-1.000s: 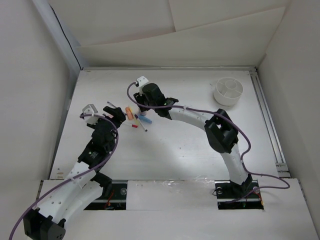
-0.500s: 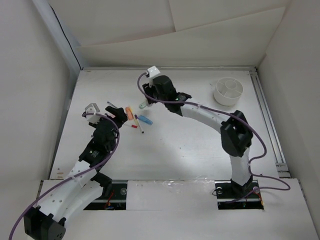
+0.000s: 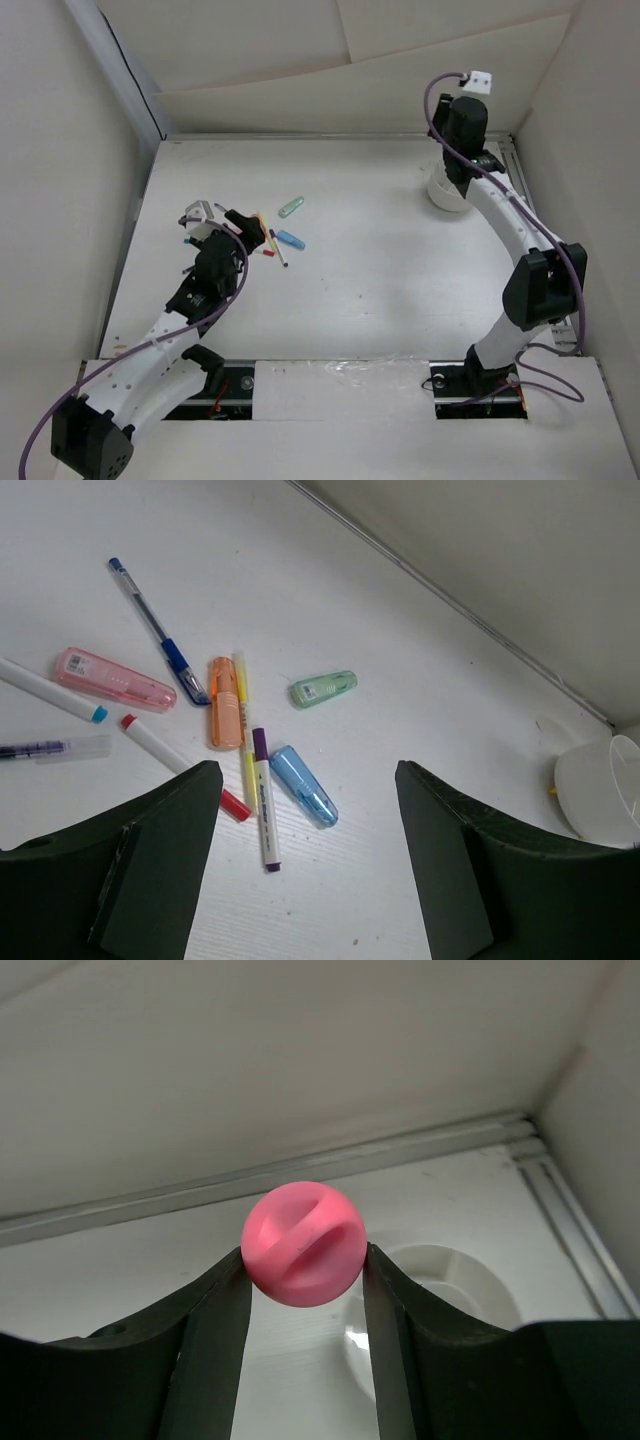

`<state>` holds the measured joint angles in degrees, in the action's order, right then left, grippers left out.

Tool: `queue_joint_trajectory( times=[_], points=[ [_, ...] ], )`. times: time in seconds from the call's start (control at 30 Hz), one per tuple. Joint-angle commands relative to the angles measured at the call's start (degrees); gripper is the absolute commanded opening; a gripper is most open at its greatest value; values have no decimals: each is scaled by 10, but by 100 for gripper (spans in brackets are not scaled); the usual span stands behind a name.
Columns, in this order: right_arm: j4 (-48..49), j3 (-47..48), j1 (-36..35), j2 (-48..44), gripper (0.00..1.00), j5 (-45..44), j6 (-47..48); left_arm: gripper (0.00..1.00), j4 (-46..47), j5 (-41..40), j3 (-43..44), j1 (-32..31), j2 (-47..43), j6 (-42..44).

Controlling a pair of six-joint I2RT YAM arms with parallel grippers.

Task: Sort the stationery into containers
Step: Place the stationery in the storage box.

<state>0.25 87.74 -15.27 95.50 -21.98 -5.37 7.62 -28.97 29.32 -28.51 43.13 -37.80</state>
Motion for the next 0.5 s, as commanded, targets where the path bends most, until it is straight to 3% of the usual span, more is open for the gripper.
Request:
queue_joint_trajectory(
  times=[0.0, 0.2, 0.47],
  points=[
    [17, -13, 44, -4, 29, -45, -38, 67, 27, 21, 21, -1, 12, 13],
    [12, -13, 112, 7, 29, -60, -50, 67, 38, 46, 21, -1, 17, 13],
    [0, -49, 131, 18, 29, -40, -70, 66, 44, 52, 21, -1, 27, 19]
  ],
)
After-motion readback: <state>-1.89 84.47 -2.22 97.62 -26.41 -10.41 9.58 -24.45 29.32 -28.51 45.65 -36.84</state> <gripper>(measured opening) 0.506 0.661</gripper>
